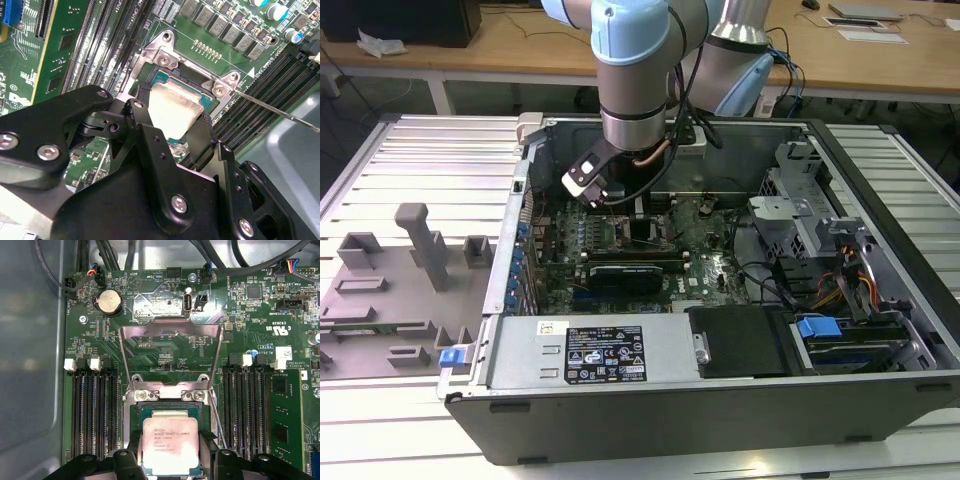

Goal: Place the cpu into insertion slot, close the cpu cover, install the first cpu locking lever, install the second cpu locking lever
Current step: 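Place the cpu into insertion slot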

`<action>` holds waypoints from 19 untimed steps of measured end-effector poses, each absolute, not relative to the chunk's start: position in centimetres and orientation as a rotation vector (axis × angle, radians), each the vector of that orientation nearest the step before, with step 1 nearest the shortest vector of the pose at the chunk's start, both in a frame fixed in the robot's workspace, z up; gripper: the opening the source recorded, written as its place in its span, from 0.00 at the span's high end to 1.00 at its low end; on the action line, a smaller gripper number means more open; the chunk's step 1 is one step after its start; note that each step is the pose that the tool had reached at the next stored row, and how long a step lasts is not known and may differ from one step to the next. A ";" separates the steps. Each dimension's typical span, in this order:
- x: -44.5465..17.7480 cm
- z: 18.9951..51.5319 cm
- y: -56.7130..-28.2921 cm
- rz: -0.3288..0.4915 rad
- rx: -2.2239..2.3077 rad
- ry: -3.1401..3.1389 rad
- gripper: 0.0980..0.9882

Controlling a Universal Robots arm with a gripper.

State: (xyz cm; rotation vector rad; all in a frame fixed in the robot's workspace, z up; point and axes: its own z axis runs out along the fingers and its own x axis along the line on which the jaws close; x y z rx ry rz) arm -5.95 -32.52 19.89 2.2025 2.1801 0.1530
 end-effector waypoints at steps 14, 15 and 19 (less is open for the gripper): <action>-5.7 19.9 -32.5 0.153 2.203 2.180 0.42; -5.7 19.9 -32.5 0.153 2.203 2.180 0.42; -5.7 20.0 -32.5 0.153 2.203 2.180 0.42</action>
